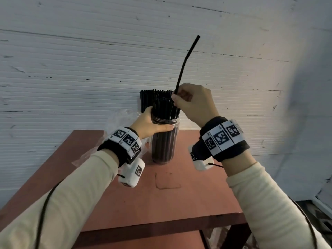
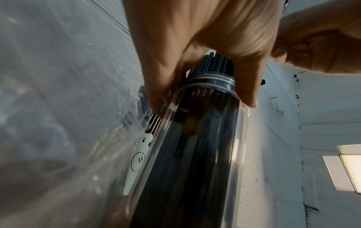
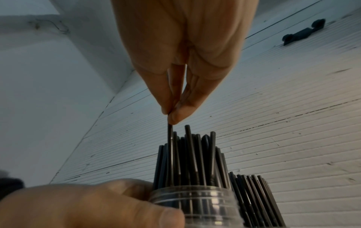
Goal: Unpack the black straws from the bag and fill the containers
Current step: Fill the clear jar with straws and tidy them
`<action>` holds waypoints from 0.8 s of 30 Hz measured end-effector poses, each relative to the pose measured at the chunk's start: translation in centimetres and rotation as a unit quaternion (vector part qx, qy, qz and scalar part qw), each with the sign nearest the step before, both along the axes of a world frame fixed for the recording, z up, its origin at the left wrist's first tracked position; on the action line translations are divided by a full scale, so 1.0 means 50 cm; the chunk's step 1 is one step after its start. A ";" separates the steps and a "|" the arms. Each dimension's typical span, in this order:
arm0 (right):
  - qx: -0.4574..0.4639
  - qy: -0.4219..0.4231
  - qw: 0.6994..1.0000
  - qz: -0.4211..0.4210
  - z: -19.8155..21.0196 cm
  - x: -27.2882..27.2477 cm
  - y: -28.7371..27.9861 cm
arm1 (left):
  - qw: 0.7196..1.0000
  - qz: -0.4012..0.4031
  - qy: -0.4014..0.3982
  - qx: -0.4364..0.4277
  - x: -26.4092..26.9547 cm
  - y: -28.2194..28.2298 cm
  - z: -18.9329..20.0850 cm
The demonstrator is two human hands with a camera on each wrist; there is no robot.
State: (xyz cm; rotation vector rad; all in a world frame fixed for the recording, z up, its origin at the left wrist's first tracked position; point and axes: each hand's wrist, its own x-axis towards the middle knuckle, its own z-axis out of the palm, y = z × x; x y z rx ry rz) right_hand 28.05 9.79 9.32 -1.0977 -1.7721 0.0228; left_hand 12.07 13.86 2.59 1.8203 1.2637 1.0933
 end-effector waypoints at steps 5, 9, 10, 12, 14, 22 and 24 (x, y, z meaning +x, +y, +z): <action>0.004 0.011 1.000 0.002 -0.002 -0.010 0.013 | 1.000 -0.003 -0.016 -0.007 -0.005 0.011 -0.007; 0.003 0.020 1.000 -0.002 -0.004 -0.006 0.015 | 0.999 -0.002 -0.044 -0.020 -0.006 0.013 -0.008; 0.004 0.020 1.000 -0.001 -0.004 -0.006 0.016 | 0.999 0.001 -0.049 -0.023 -0.004 0.013 -0.008; 0.006 0.018 1.000 0.002 -0.005 -0.008 0.015 | 0.998 0.007 -0.055 -0.025 -0.001 0.014 -0.006; 0.007 0.014 1.000 0.004 -0.007 -0.011 0.015 | 0.997 0.011 -0.063 -0.031 0.003 0.015 -0.004; -0.023 -0.013 0.999 -0.020 -0.011 -0.007 0.012 | 0.998 -0.043 -0.025 -0.048 -0.009 0.005 -0.015; -0.020 -0.026 0.999 -0.032 -0.017 -0.007 0.008 | 0.998 -0.043 -0.019 -0.037 -0.012 0.003 -0.018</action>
